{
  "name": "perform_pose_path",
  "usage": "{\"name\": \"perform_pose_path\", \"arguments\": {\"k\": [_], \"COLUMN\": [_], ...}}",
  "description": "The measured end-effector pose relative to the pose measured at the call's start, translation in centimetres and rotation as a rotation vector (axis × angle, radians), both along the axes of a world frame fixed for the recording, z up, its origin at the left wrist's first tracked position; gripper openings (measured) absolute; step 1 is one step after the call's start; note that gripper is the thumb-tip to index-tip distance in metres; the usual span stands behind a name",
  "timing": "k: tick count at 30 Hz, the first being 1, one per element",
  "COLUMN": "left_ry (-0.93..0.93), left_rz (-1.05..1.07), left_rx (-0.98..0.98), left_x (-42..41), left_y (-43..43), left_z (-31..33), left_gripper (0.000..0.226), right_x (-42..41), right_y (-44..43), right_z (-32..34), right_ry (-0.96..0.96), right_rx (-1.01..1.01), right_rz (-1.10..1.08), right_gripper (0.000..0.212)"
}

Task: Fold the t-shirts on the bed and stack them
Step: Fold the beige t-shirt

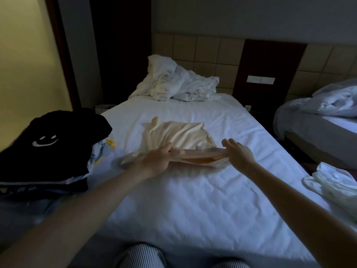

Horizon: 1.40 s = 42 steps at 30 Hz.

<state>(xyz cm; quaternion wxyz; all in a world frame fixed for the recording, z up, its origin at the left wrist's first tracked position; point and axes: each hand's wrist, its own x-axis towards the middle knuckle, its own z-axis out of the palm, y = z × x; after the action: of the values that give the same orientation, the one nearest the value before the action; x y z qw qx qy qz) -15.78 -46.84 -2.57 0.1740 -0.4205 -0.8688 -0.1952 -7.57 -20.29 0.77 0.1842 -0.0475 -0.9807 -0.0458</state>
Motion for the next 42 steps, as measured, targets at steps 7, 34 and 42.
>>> {"name": "perform_pose_path", "arguments": {"k": [7, 34, 42], "left_ry": [0.393, 0.403, 0.014], "left_rz": [-0.212, 0.194, -0.181], "left_rx": [-0.349, -0.306, 0.224], "left_x": [-2.3, 0.9, 2.7], "left_y": [-2.4, -3.4, -3.6], "left_z": [5.0, 17.4, 15.0], "left_gripper": [0.011, 0.014, 0.040], "right_x": [-1.3, 1.0, 5.2], "right_y": [0.6, 0.0, -0.6], "right_z": [5.9, 14.7, 11.9], "right_ry": [0.138, 0.329, 0.404], "right_rx": [-0.682, -0.871, -1.118], "right_rz": [-0.104, -0.272, -0.164], "right_gripper": [0.017, 0.017, 0.008]}}
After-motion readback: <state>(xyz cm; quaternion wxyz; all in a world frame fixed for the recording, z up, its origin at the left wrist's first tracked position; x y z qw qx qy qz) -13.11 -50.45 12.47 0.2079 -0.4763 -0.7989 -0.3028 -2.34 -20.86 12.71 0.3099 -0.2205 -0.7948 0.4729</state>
